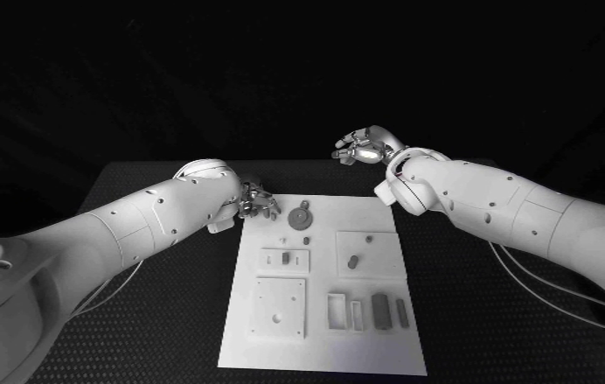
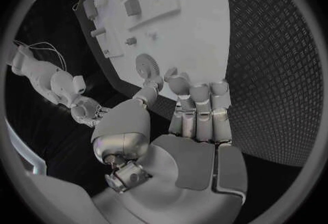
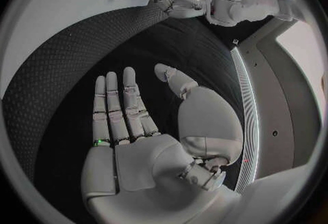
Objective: Assemble the parts on the task board
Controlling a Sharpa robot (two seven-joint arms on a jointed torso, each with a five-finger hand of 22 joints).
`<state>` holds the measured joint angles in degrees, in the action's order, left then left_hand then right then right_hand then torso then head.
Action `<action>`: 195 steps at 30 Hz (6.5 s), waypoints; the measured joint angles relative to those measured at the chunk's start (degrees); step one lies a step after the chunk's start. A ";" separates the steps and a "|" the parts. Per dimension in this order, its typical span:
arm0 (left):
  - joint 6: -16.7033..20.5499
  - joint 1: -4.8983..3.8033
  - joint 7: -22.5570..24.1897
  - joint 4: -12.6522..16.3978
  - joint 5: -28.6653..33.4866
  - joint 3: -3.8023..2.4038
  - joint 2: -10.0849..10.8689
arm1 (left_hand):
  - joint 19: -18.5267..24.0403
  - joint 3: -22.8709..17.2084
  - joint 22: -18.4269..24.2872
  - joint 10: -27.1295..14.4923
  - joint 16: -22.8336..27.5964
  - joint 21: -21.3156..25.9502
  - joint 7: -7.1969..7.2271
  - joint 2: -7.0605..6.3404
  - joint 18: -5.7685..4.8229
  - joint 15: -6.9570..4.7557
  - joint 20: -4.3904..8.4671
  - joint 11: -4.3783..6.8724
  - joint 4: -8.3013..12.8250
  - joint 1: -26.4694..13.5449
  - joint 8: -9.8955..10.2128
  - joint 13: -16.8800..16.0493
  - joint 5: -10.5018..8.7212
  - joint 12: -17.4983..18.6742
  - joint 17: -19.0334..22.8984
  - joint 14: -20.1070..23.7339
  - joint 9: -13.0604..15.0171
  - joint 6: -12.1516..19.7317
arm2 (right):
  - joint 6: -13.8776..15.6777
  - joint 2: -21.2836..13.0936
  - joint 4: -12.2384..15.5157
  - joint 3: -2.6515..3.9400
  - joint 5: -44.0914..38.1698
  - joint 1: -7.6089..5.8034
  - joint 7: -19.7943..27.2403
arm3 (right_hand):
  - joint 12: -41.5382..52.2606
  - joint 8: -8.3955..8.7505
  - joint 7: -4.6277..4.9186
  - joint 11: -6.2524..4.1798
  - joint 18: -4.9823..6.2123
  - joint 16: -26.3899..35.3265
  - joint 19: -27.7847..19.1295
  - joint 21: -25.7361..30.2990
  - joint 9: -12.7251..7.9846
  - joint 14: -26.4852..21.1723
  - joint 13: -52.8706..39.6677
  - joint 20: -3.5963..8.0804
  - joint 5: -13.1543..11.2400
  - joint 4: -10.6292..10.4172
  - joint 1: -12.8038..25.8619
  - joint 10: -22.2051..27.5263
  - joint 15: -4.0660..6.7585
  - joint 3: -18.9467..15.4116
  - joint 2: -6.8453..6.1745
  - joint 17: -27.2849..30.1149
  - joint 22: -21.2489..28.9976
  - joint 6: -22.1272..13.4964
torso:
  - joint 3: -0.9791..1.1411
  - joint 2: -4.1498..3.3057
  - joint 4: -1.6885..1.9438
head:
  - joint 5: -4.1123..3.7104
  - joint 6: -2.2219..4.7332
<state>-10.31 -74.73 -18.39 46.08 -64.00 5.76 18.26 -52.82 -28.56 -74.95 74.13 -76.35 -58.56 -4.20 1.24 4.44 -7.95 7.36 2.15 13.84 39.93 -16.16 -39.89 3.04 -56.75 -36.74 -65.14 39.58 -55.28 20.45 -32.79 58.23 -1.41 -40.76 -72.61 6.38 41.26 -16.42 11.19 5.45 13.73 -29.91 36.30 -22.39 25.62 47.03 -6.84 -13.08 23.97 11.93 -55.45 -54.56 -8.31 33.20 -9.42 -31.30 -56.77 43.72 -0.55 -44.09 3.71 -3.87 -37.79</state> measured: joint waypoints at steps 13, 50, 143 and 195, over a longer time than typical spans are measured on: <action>-0.20 0.01 0.28 -0.25 0.68 -0.03 -0.12 | 0.00 0.18 0.01 0.02 -0.01 0.00 0.00 0.30 0.00 0.02 0.00 0.02 0.46 0.30 0.39 0.06 0.00 0.00 0.13 -0.01 -0.30 0.00 | -0.03 0.18 -0.11 0.00 0.02 0.00 0.00 | 0.00 0.00 -0.10 0.11 0.00 0.00 0.00 0.00 0.01 0.01 0.08 0.00 0.00 0.00 0.00 0.11 0.01 0.00 0.00 0.01 -0.05 0.10 | 0.03 -0.03 0.02 | -0.13 -0.29; -0.84 -0.04 0.44 -0.27 2.80 -0.10 0.50 | -0.53 -6.07 0.03 1.64 -1.08 -0.45 0.41 4.81 0.00 -0.62 0.10 0.62 0.13 8.94 0.46 0.35 -0.01 0.00 0.90 -1.18 -0.72 -3.67 | -0.07 0.23 -0.18 0.00 0.09 0.00 -0.01 | 0.00 0.00 -0.01 0.12 0.00 0.23 0.01 0.23 -0.03 0.04 0.24 0.00 0.00 0.00 0.00 0.12 0.04 0.00 0.00 0.02 -0.10 0.01 | 0.02 -0.01 0.00 | -0.07 -0.71; 13.19 -0.92 -7.87 33.59 0.95 8.00 16.66 | -4.53 -9.63 0.03 6.48 -3.53 -3.33 0.71 2.68 -0.01 -1.57 1.62 4.34 2.69 3.90 -3.77 1.00 19.31 -1.15 1.65 -4.40 1.99 -5.66 | -0.16 -0.78 -0.56 -0.02 0.14 0.01 -0.13 | 0.00 0.00 -0.05 0.28 0.00 0.23 0.01 0.44 -0.17 0.11 0.70 0.00 0.00 0.00 0.00 0.28 0.11 0.00 0.00 0.03 -0.33 0.05 | -0.13 0.42 0.85 | 0.58 -2.10; 9.98 -0.27 -8.20 32.50 -1.75 7.75 15.73 | -4.52 -9.81 0.00 6.62 -3.78 -3.56 0.72 3.78 -0.01 -1.87 1.62 4.56 2.80 2.81 -4.89 1.07 22.03 -1.55 1.66 -4.90 5.97 -5.81 | -0.26 -0.85 -0.45 -0.02 0.25 0.01 -0.14 | 0.00 0.00 -0.03 0.30 0.00 0.44 0.01 0.66 -0.20 -0.02 1.01 0.00 0.00 -0.16 0.00 0.30 -0.03 -0.16 0.00 0.03 -0.49 0.03 | -0.15 0.44 0.87 | 0.68 -2.34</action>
<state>-0.32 -75.00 -26.59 78.58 -65.74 13.52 33.99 -57.34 -38.37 -74.95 80.76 -80.14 -62.12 -3.47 5.01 4.43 -9.82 8.98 6.72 16.63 42.74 -21.05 -38.82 25.06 -58.30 -35.08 -70.04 45.54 -61.09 20.20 -33.64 57.78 -1.43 -40.51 -72.60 6.24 41.25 -16.42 11.16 5.75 13.73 -29.46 36.31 -21.73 25.41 47.01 -5.83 -13.07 23.96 11.77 -55.45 -54.26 -8.34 33.05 -9.42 -31.27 -57.25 43.75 -0.70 -43.65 4.59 -3.19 -40.13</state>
